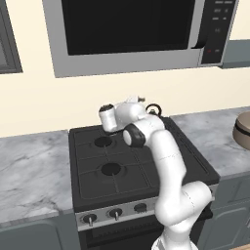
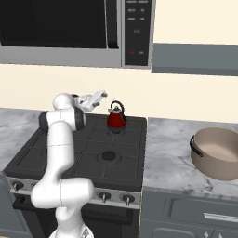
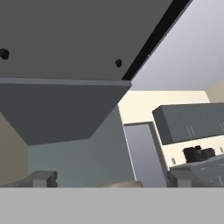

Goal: Pick the kettle from the cabinet and place it on a stove burner. Then pick the pot from the counter and place it on another stove burner. Finally, turn both burners on.

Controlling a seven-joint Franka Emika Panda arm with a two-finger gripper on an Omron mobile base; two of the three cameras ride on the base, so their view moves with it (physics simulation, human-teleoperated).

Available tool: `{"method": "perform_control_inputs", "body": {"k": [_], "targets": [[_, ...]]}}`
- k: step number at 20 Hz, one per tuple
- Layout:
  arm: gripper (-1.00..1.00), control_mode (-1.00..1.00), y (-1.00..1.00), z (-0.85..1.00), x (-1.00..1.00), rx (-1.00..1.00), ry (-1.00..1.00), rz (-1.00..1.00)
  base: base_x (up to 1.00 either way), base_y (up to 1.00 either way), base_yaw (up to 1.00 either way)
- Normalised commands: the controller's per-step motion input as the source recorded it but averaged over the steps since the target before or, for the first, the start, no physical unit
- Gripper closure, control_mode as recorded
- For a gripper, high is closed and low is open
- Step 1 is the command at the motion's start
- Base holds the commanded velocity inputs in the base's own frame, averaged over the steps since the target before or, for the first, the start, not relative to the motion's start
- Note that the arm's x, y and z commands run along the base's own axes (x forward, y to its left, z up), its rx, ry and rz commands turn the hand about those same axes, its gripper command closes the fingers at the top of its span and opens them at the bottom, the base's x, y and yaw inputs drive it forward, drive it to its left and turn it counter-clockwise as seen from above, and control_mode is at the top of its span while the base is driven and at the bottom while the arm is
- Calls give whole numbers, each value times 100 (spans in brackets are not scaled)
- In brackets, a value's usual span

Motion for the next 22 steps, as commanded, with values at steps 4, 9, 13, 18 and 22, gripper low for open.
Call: {"method": "perform_control_inputs", "body": {"k": [4, 9, 13, 18, 22], "targets": [[-100, -100, 0, 24, -46, -2, -8, 0, 0, 0, 0], [-100, -100, 0, 10, -55, 0, -9, 0, 0, 0, 0], [-100, -100, 0, 14, -63, -1, -10, 0, 0, 0, 0], [-100, -100, 0, 25, -59, -6, -16, 0, 0, 0, 0], [-100, -100, 0, 16, -63, -6, -16, 0, 0, 0, 0]]}}
